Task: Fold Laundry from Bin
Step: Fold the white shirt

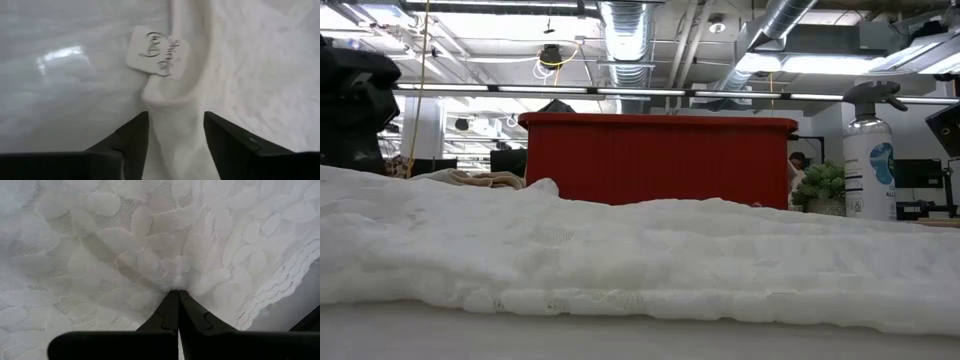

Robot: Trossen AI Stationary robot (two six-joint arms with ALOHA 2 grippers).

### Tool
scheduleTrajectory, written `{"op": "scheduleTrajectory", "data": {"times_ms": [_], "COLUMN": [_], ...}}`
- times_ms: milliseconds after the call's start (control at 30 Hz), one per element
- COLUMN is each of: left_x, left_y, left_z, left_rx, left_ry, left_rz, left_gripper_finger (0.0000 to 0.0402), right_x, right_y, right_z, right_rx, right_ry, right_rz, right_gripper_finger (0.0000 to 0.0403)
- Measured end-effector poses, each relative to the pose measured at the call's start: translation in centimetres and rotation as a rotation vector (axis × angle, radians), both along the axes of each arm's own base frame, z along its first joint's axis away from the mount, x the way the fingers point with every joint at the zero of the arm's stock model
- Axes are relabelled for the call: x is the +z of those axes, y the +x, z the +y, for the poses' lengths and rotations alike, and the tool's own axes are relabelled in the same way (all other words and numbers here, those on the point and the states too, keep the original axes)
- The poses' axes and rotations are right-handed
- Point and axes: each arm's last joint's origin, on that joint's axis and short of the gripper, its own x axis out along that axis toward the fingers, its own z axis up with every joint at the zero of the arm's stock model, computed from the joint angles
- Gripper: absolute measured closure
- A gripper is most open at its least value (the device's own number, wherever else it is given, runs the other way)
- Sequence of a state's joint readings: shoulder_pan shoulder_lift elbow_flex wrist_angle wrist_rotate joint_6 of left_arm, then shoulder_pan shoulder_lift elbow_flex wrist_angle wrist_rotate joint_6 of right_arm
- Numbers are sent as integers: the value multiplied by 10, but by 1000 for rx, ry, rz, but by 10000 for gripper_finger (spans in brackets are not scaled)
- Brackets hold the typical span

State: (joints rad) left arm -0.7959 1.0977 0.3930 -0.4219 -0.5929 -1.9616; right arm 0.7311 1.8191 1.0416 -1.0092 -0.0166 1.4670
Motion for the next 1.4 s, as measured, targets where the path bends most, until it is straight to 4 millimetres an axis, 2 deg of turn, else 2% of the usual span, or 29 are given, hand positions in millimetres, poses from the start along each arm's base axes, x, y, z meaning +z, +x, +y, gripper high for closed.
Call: {"op": "scheduleTrajectory", "data": {"times_ms": [167, 367, 467, 700, 933, 967, 1200, 1400], "left_x": [-10, -20, -21, -19, -18, -17, -2, 10], "left_y": [-1, -3, -3, 3, 5, 6, 9, 9], "left_z": [-1, 4, 7, 11, 7, 6, -9, -17], "left_rx": [-3, 64, 79, 77, 52, 53, -26, -18], "left_ry": [-87, -83, -26, 6, -63, -83, -195, -223], "left_rz": [-40, -88, -103, -123, -121, -115, -87, -65], "left_gripper_finger": [189, 187, 194, 263, 384, 391, 399, 399], "right_x": [0, 0, 0, 0, 0, 0, 0, 0], "right_y": [0, 0, 0, 1, 1, 1, 0, 0], "right_z": [0, 0, 0, 0, 0, 0, 0, 0], "right_rx": [0, 1, 4, 12, 12, 12, 14, 14], "right_ry": [0, 0, -1, -9, -9, -9, -9, -9], "right_rz": [0, 0, -1, -11, -11, -11, -11, -11], "right_gripper_finger": [377, 377, 377, 377, 377, 377, 377, 377]}}
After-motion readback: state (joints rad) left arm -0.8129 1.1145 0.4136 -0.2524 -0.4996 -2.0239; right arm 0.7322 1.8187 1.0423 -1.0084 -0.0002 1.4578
